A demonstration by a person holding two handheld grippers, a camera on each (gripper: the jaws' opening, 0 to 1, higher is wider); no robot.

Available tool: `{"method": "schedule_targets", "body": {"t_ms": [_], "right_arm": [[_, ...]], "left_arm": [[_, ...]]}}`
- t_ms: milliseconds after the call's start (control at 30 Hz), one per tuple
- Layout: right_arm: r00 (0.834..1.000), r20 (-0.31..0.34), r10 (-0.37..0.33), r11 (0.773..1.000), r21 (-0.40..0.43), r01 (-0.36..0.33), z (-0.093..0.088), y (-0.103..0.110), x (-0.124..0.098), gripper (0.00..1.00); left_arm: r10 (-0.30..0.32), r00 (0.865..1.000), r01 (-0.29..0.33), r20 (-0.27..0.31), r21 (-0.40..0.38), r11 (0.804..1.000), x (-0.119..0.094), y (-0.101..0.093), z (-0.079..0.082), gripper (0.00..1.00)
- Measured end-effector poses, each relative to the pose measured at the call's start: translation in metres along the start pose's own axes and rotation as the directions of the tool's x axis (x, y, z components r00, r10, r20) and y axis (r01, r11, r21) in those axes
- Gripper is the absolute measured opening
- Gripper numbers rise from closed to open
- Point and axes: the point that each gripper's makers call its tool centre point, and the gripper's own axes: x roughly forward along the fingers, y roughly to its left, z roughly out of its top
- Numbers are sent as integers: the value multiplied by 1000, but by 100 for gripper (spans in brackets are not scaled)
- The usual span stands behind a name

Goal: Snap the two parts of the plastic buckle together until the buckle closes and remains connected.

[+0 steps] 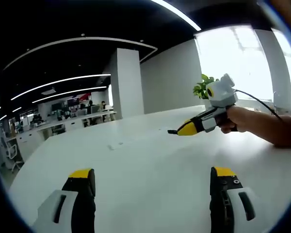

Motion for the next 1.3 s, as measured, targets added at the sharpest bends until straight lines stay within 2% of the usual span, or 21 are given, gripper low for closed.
{"method": "schedule_targets", "body": {"t_ms": [100, 200, 267, 467, 700, 867, 1000, 1067, 1300], "right_arm": [[1000, 1, -5, 1000, 2, 5, 2, -4, 3, 9], [1000, 4, -8, 1000, 2, 8, 4, 5, -1, 9], [1000, 6, -7, 1000, 2, 7, 6, 8, -1, 9], [1000, 4, -12, 1000, -1, 12, 5, 8, 0, 9], [1000, -13, -23, 1000, 6, 23, 0, -2, 5, 9], [999, -14, -34, 999, 11, 34, -1, -5, 6, 9], [999, -18, -36, 999, 15, 36, 0, -18, 16, 10], [999, -21, -36, 999, 16, 36, 0, -20, 20, 10], [999, -26, -39, 999, 17, 40, 2, -24, 31, 10]], "left_arm": [[6, 1000, -6, -1, -2, 1000, 0, 2, -1, 100], [4, 1000, -4, -6, -1, 1000, 1, 0, -3, 100], [6, 1000, -6, -9, 0, 1000, 4, 10, -3, 100], [8, 1000, -8, -12, -3, 1000, 6, 15, -3, 100], [-3, 1000, 3, -22, -1, 1000, 11, 21, -5, 100], [-8, 999, 7, -32, -3, 1000, 17, 34, -8, 100], [-8, 999, 8, -31, -5, 1000, 21, 44, -8, 100], [-8, 1000, 8, -28, -3, 1000, 16, 31, -7, 100], [-15, 1000, 15, -27, -5, 1000, 12, 9, -6, 100]]}}
